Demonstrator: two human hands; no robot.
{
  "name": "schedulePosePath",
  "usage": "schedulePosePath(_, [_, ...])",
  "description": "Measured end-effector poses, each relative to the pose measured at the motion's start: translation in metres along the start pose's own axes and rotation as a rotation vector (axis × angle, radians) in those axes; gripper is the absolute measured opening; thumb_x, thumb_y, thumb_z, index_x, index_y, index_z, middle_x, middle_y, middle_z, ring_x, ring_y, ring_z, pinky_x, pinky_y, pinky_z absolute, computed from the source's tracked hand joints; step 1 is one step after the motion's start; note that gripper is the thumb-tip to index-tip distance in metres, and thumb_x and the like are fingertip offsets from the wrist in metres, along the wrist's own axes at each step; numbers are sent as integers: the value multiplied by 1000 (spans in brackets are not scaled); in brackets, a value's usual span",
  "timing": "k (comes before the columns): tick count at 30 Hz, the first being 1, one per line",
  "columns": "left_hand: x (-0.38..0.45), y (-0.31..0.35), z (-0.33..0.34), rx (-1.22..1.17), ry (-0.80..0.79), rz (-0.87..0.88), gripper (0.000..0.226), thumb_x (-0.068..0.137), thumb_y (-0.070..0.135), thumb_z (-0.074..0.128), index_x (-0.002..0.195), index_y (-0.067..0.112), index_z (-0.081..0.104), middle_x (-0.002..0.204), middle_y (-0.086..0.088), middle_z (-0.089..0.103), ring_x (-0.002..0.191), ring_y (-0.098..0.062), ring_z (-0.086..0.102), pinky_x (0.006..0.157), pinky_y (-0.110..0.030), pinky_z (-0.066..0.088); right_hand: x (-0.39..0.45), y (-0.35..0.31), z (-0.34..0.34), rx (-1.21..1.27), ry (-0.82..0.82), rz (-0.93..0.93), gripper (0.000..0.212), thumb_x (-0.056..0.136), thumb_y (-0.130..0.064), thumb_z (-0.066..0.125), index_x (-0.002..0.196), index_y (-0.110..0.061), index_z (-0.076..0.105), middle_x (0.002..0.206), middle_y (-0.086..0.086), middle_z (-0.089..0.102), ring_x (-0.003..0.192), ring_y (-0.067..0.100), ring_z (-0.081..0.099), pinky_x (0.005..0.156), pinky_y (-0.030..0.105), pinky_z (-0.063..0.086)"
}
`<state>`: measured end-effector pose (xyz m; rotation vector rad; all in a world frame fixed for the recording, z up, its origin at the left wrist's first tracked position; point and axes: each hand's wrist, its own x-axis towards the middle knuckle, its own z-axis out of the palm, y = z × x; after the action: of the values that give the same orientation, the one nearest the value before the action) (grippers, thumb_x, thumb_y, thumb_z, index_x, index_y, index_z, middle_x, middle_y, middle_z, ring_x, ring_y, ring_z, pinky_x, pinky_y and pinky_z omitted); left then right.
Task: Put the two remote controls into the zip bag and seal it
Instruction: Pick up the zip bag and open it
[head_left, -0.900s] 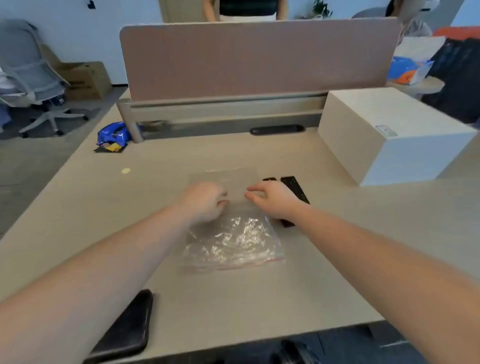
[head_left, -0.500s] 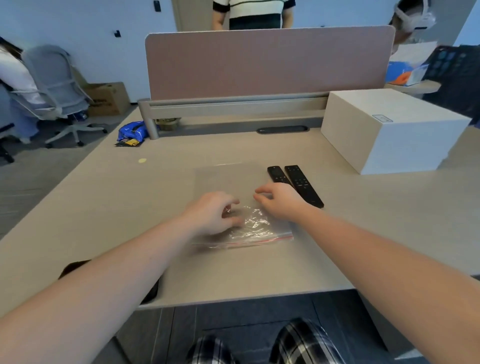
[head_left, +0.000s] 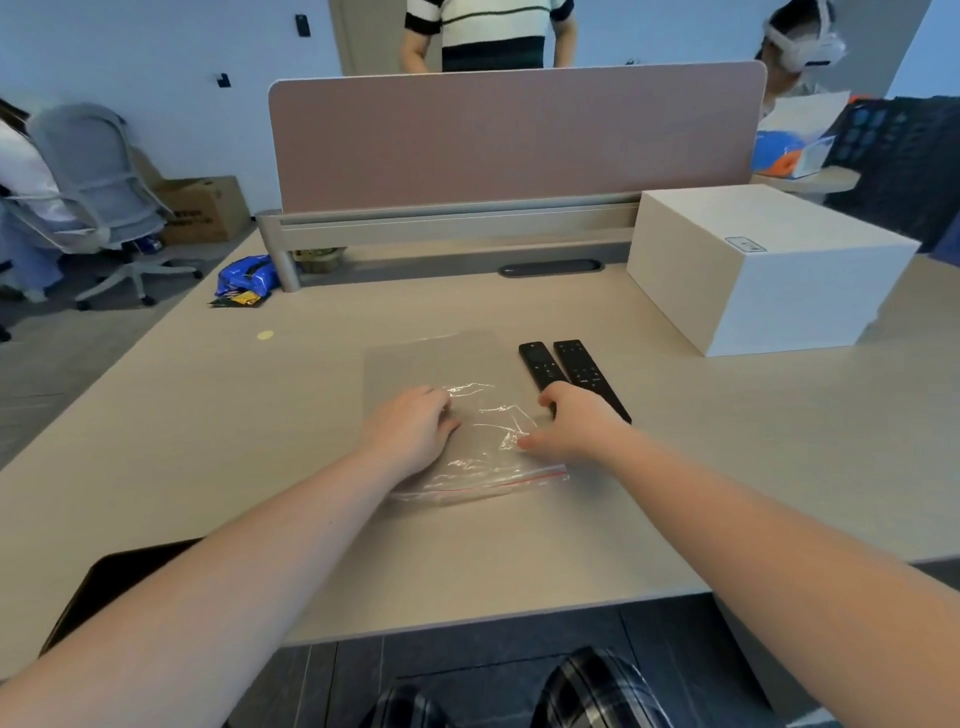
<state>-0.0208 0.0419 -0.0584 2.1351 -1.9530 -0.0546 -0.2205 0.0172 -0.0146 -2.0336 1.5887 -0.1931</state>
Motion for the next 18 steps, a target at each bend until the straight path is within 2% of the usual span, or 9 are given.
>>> schedulePosePath(2, [1,1,0,2,7,19,26,92,37,50,104,16,59,106,-6,62,104,-30,56,82,-39,49,-1,0,0,102,-43,-20,68,79,-19,72,139,-19,39,124,6,53,96,19,51,83,26,44])
schedulePosePath(5, [0,6,-7,-35,-13,40,24,90,33,55,109,18,59,107,-5,62,105,-28,56,80,-34,44,3,-1,4,303,-35,-16,64,79,-7,68,136,-21,43,107,3,48,91,19,52,76,26,46])
schedulePosePath(8, [-7,18,-19,-193,1,113,20,84,36,64,90,17,68,90,-3,62,91,-23,60,74,-32,46,10,-6,2,459,21,-2,58,79,-7,70,132,-20,49,103,2,47,87,19,52,64,25,44])
schedulePosePath(11, [-17,25,-30,-350,-59,154,39,68,56,72,81,19,71,85,0,67,83,-17,61,72,-31,50,17,-12,-5,556,67,-4,54,81,-8,70,129,-19,51,105,3,47,86,19,51,52,20,38])
schedulePosePath(13, [-23,24,-37,-303,-126,189,50,59,62,73,82,19,71,85,4,67,84,-15,62,73,-31,51,22,-14,-11,620,97,8,50,82,-8,68,128,-19,52,108,5,51,84,19,52,52,21,39])
schedulePosePath(16, [-25,22,-45,-198,-145,217,29,73,43,73,82,15,73,85,0,69,85,-19,63,75,-32,52,27,-17,-16,682,130,25,44,81,-10,67,123,-20,57,103,5,58,75,19,54,56,24,42])
schedulePosePath(18, [-25,22,-47,-150,-110,205,15,82,28,66,83,14,73,89,-3,72,87,-23,64,76,-33,52,30,-19,-18,686,143,22,43,80,-12,67,121,-21,58,107,6,63,79,22,58,64,26,46])
